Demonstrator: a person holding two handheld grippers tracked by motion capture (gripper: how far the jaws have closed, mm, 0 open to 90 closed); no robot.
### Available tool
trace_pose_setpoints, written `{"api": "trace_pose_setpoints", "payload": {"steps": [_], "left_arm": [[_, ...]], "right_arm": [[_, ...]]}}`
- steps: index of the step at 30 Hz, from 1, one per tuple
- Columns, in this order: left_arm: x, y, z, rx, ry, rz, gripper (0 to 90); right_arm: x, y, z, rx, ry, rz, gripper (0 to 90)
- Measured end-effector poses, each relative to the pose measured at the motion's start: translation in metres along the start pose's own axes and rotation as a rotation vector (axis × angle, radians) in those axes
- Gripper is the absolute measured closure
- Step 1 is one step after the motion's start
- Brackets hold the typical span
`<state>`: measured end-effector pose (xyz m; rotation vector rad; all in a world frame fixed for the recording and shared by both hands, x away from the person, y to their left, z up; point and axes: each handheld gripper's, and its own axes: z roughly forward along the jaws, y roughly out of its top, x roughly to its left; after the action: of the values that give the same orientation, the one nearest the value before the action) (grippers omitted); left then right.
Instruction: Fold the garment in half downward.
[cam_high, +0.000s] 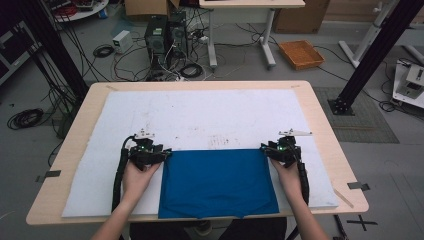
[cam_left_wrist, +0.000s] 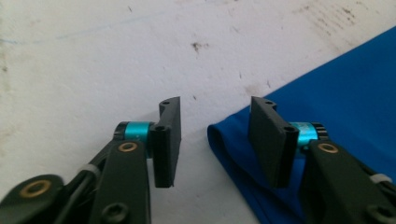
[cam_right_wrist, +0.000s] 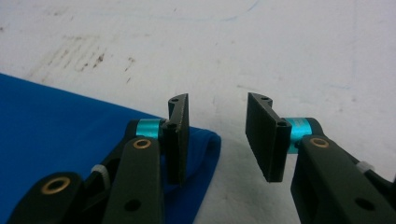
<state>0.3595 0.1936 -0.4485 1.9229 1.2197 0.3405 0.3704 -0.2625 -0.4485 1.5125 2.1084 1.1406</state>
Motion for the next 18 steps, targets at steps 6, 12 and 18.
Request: {"api": "trace_pose_setpoints", "payload": {"steps": [6,12,18], "left_arm": [[-0.0007,-0.0023,-0.0012,-0.003,0.004,0.009,70.5],[-0.0047,-0.0034,-0.0008,0.002,-0.023,0.03,82.7],[-0.0026,-0.0025,-0.0012,-0.009,-0.034,0.014,86.5]], "right_arm": [[-0.0006,-0.0022,0.0002,0.013,0.004,-0.028,76.6],[0.0041,-0.0045,-0.0011,0.007,-0.004,-0.078,87.0],[0.0029,-0.0042,-0.0045,-0.02,-0.005,-0.09,87.8]]}}
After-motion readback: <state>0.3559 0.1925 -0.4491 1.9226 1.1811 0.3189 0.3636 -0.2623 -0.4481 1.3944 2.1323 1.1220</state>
